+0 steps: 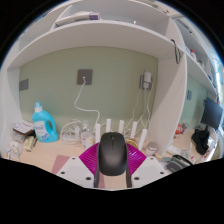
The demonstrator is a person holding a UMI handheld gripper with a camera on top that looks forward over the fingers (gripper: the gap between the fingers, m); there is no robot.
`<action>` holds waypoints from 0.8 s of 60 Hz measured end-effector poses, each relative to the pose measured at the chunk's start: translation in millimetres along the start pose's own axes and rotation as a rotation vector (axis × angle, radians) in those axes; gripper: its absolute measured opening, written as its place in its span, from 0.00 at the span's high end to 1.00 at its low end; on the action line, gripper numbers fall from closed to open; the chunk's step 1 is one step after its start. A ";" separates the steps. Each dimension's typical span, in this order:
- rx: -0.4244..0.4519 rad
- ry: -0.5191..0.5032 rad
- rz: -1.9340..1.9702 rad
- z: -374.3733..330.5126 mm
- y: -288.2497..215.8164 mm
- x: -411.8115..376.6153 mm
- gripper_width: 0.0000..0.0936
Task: Arrange mouse
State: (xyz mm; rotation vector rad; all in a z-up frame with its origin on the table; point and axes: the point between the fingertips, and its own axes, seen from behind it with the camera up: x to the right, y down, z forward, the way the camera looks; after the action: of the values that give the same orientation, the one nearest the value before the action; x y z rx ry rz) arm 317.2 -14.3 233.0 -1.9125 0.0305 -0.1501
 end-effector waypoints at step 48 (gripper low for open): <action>-0.362 -0.123 -0.047 85.8 161.5 -151.2 0.09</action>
State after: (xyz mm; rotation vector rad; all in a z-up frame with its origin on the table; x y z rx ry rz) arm 185.9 25.2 39.3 -2.2817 -0.0747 -0.0605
